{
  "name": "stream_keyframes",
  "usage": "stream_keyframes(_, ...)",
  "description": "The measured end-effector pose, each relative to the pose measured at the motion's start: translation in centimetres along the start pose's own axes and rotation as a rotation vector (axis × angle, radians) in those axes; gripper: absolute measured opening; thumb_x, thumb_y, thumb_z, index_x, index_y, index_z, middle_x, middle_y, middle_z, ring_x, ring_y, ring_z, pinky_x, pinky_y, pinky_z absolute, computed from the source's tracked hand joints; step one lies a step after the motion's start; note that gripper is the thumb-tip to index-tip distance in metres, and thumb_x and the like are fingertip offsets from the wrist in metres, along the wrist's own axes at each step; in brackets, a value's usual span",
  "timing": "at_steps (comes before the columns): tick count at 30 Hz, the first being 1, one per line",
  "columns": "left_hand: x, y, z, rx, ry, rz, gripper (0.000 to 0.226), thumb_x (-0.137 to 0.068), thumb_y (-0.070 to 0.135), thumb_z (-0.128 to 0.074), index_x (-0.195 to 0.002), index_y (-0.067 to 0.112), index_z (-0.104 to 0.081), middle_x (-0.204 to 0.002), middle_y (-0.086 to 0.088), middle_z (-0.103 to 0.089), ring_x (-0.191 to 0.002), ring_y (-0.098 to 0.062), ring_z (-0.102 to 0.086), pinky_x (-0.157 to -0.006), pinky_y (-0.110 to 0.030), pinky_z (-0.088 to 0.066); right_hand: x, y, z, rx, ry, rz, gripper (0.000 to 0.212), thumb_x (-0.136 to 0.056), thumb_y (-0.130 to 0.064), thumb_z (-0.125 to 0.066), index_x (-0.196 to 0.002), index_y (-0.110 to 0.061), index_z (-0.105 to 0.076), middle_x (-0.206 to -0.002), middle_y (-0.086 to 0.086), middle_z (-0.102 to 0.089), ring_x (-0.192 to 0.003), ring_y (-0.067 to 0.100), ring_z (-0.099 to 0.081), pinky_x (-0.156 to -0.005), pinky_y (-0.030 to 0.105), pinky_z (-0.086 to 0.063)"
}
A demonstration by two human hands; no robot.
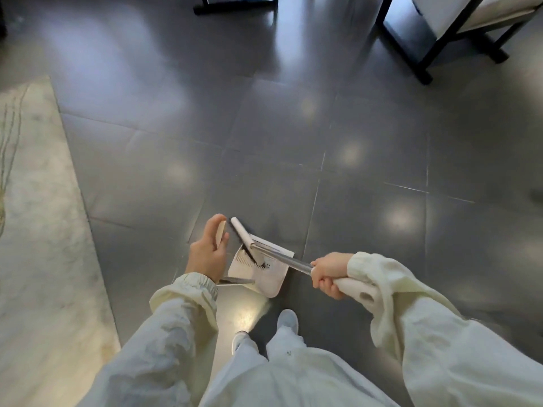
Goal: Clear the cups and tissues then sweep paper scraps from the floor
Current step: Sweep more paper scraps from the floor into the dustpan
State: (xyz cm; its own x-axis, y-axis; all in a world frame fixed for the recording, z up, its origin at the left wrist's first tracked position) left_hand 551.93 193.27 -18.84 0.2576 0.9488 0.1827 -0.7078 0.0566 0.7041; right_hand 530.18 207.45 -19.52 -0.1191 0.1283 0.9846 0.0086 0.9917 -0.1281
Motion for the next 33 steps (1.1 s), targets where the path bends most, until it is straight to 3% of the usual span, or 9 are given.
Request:
stream_keyframes(9, -1.6, -0.3, 4.3, 0.003, 0.148, 0.014, 0.033, -0.092, 0.019, -0.057, -0.106, 0.045, -0.044, -0.044, 0.004, -0.035, -0.038, -0.016, -0.04, -0.056, -0.033, -0.044, 5.4, -7.3, -2.9, -0.029, 0.063, 0.182, 0.056, -0.087, 0.005, -0.041, -0.14, -0.012, -0.037, -0.044, 0.002, -0.038, -0.027, 0.007, -0.035, -0.034, 0.011, -0.034)
stream_keyframes(12, -4.1, -0.5, 7.1, 0.033, 0.232, 0.029, 0.033, -0.091, 0.018, -0.058, -0.106, 0.044, -0.044, -0.046, 0.0, -0.042, -0.039, -0.014, -0.041, -0.054, -0.028, -0.039, 5.9, -12.3, -3.5, -0.042, 0.058, 0.229, 0.049, -0.088, 0.004, -0.041, -0.135, -0.012, -0.04, -0.041, 0.001, -0.038, -0.027, 0.006, -0.035, -0.033, 0.011, -0.033)
stream_keyframes(15, -7.5, -1.0, 9.9, 0.079, 0.31, 0.041, 0.033, -0.092, 0.019, -0.058, -0.107, 0.045, -0.045, -0.061, -0.01, -0.059, -0.046, -0.021, -0.052, -0.052, -0.024, -0.041, 6.0, -18.6, -4.2, -0.03, 0.074, 0.276, 0.042, -0.089, 0.003, -0.043, -0.129, -0.011, -0.044, -0.041, 0.001, -0.039, -0.027, 0.005, -0.035, -0.032, 0.012, -0.033)
stream_keyframes(18, -12.2, -2.1, 12.8, 0.121, 0.361, 0.077, 0.035, -0.092, 0.02, -0.058, -0.103, 0.051, -0.045, -0.066, -0.004, -0.063, -0.05, -0.019, -0.058, -0.052, -0.02, -0.045, 5.0, -25.7, -5.3, -0.023, 0.103, 0.368, 0.041, -0.09, 0.006, -0.042, -0.12, -0.02, -0.049, -0.05, 0.004, -0.04, -0.026, 0.006, -0.035, -0.034, 0.012, -0.034)
stream_keyframes(20, -16.1, -2.9, 14.9, 0.171, 0.395, 0.093, 0.037, -0.092, 0.022, -0.058, -0.102, 0.055, -0.044, -0.066, -0.002, -0.062, -0.052, -0.021, -0.059, -0.054, -0.031, -0.053, 3.7, -30.3, -6.9, 0.045, 0.141, 0.47, 0.034, -0.088, 0.005, -0.041, -0.107, -0.021, -0.049, -0.058, 0.005, -0.041, -0.027, 0.006, -0.036, -0.034, 0.013, -0.034)
stream_keyframes(22, -20.4, -3.6, 17.4, 0.215, 0.413, 0.124, 0.035, -0.093, 0.024, -0.057, -0.102, 0.055, -0.045, -0.064, -0.002, -0.061, -0.053, -0.024, -0.059, -0.057, -0.042, -0.055, 2.1, -34.2, -9.0, 0.141, 0.2, 0.586, 0.033, -0.087, 0.001, -0.041, -0.111, -0.02, -0.048, -0.059, 0.003, -0.043, -0.029, 0.006, -0.038, -0.034, 0.016, -0.035)
stream_keyframes(25, -26.9, -4.6, 21.6, 0.199, 0.456, 0.097, 0.044, -0.093, 0.026, -0.057, -0.099, 0.066, -0.039, -0.065, 0.015, -0.06, -0.051, -0.011, -0.059, -0.05, -0.029, -0.051, 0.5, -40.0, -11.4, 0.256, 0.242, 0.651, 0.042, -0.081, -0.013, -0.047, -0.121, -0.023, -0.047, -0.055, 0.003, -0.047, -0.035, 0.014, -0.042, -0.038, 0.024, -0.042)
stream_keyframes(27, -31.4, -4.9, 25.3, 0.219, 0.482, 0.084, 0.047, -0.092, 0.027, -0.057, -0.098, 0.069, -0.037, -0.067, 0.021, -0.06, -0.054, -0.007, -0.06, -0.05, -0.017, -0.046, -0.4, -45.4, -12.2, 0.258, 0.219, 0.677, 0.051, -0.078, -0.007, -0.045, -0.126, -0.024, -0.048, -0.052, 0.005, -0.045, -0.035, 0.016, -0.04, -0.037, 0.025, -0.042)
stream_keyframes(33, -45.3, -6.9, 34.0, 0.218, 0.519, 0.081, 0.035, -0.093, 0.024, -0.057, -0.102, 0.055, -0.045, -0.066, 0.014, -0.058, -0.052, -0.01, -0.059, -0.048, -0.015, -0.045, -1.3, -65.2, -14.2, 0.233, 0.194, 0.754, 0.06, -0.083, 0.007, -0.034, -0.132, -0.028, -0.042, -0.053, 0.007, -0.038, -0.033, 0.011, -0.035, -0.034, 0.019, -0.035)
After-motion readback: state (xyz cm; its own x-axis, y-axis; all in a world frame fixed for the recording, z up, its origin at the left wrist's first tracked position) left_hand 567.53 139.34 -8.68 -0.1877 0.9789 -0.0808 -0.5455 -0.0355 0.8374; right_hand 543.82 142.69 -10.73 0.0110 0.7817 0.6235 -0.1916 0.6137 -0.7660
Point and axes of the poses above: each hand's wrist, its own x-axis away from the middle knuckle, its own z-axis out of the back of the hand, y = z × x, the point moved 5 cm from there along -x, towards the middle knuckle
